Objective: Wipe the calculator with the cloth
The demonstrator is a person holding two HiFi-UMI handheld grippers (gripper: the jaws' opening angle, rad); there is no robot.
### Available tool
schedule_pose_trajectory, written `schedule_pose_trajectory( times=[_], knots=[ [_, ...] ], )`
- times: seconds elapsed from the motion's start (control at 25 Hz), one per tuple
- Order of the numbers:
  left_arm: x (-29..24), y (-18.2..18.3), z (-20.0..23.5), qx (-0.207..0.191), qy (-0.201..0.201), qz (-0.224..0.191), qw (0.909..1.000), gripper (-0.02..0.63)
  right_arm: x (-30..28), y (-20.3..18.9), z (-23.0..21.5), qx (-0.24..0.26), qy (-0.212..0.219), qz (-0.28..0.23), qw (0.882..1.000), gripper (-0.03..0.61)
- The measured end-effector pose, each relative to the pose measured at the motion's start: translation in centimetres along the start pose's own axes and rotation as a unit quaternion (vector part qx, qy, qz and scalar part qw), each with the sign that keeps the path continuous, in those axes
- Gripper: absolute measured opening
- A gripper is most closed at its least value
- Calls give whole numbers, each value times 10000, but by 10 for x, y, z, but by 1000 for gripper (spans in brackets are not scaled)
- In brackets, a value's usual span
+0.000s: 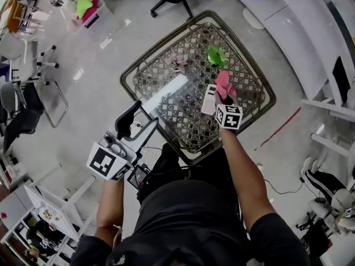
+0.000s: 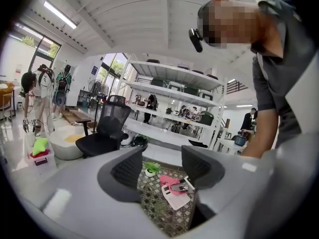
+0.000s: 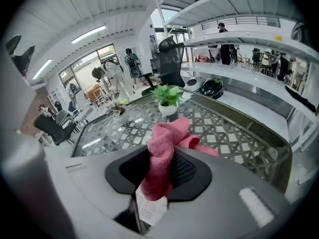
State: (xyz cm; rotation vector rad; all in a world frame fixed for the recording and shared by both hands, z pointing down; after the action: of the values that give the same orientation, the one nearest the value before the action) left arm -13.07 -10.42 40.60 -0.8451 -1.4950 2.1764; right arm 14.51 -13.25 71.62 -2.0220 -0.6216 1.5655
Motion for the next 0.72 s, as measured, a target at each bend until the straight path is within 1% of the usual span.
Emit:
schedule_pose_trajectory(
  times=[0.2,0.28,0.36,0.44,0.52,0.64,0.72],
  knots=[
    [32,-6,12,50,192,-36,9998,288,-19,-12,42,334,185,147,9992,97],
    [41,-9,16,70,260,-46,9996,288,-22,-15,55,685,417,236,9965,97],
    [48,-12,21,100,313,-47,9994,288,-24,-20,68,1262,703,371,9888,97],
    [53,-14,24,117,341,-63,9993,288,-24,-26,76,1890,963,522,9758,97],
    [55,-14,27,56,361,-122,9993,288,-22,-32,79,2484,1206,679,9587,97],
    [55,-13,29,23,361,-141,9992,288,-19,-46,78,3340,1523,877,9261,95],
    [53,-13,31,-23,356,-169,9992,288,-15,-50,75,3854,1648,942,9030,95]
  ],
)
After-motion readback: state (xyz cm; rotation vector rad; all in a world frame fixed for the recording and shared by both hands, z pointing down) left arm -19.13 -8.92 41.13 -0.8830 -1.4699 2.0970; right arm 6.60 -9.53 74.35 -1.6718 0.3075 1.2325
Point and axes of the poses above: the fingertips, and each gripper's own axes: x backward along the fingers, z to its left, y out of its top, the point moved 3 cm from there along x, backward along the fingers
